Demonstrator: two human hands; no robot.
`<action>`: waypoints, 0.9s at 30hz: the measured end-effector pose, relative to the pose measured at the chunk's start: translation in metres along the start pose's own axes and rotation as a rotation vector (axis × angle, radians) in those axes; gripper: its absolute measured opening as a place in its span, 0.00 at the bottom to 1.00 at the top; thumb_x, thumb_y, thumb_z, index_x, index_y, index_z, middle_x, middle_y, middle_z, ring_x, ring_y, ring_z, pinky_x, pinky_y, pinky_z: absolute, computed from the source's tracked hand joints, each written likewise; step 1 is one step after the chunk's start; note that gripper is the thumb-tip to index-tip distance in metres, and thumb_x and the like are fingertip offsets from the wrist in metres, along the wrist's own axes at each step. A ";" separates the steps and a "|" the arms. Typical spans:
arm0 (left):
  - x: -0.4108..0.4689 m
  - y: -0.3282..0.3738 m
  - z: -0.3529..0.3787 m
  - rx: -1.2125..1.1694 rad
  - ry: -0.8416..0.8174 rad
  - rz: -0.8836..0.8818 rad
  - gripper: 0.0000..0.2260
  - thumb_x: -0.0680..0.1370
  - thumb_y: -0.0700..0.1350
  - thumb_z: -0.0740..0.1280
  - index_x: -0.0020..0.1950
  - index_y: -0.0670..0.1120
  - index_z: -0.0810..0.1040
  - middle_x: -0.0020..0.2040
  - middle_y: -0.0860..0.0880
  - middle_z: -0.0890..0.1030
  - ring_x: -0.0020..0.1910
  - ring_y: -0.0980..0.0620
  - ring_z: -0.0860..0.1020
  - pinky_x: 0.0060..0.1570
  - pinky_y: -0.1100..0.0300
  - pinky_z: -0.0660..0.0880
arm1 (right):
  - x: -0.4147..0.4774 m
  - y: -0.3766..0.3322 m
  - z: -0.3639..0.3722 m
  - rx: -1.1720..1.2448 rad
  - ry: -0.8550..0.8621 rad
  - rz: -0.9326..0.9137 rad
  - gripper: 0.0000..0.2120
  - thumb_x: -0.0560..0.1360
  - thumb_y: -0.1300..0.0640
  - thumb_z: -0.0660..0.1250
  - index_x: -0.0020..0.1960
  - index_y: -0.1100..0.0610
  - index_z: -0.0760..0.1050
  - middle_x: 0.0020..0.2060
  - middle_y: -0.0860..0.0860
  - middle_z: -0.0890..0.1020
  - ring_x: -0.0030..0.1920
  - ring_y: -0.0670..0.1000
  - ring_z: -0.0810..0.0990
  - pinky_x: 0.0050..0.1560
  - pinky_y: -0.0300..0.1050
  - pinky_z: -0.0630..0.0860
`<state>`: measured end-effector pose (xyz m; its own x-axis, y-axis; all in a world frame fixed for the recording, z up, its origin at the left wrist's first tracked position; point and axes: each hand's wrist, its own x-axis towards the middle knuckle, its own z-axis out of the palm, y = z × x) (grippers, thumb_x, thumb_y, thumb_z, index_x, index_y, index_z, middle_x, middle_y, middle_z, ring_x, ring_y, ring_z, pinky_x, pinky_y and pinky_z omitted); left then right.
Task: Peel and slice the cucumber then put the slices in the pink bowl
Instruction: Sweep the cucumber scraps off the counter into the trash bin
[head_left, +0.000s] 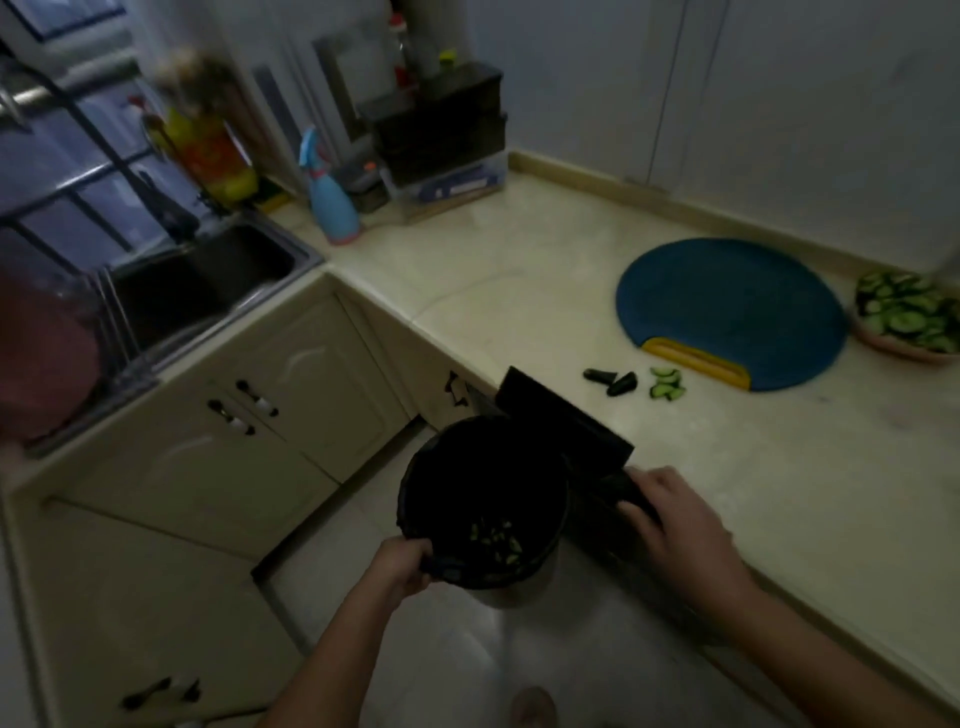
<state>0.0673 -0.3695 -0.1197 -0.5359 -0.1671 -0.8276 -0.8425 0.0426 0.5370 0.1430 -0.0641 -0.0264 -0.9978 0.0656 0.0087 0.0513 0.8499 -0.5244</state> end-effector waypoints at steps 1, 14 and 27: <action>-0.006 0.007 0.003 0.025 0.000 0.009 0.09 0.74 0.29 0.59 0.52 0.33 0.72 0.46 0.38 0.76 0.38 0.41 0.77 0.35 0.53 0.74 | 0.003 0.014 -0.009 -0.052 0.052 0.026 0.19 0.75 0.57 0.67 0.64 0.60 0.73 0.49 0.56 0.77 0.46 0.58 0.79 0.42 0.46 0.73; -0.033 0.031 0.017 0.169 0.006 0.019 0.05 0.77 0.27 0.55 0.48 0.33 0.68 0.34 0.44 0.68 0.27 0.46 0.64 0.14 0.68 0.63 | 0.013 0.130 -0.041 -0.180 0.167 0.507 0.18 0.77 0.63 0.62 0.66 0.62 0.70 0.47 0.60 0.73 0.46 0.58 0.72 0.39 0.45 0.66; -0.018 0.022 0.009 0.232 0.015 0.002 0.03 0.73 0.30 0.62 0.45 0.35 0.72 0.29 0.44 0.71 0.22 0.47 0.68 0.24 0.61 0.67 | 0.020 0.128 -0.021 -0.159 0.253 0.541 0.17 0.76 0.65 0.62 0.65 0.65 0.71 0.46 0.63 0.73 0.45 0.60 0.72 0.38 0.44 0.66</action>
<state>0.0574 -0.3570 -0.0943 -0.5383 -0.1818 -0.8229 -0.8323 0.2677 0.4854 0.1300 0.0568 -0.0755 -0.7888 0.6146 -0.0114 0.5724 0.7276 -0.3781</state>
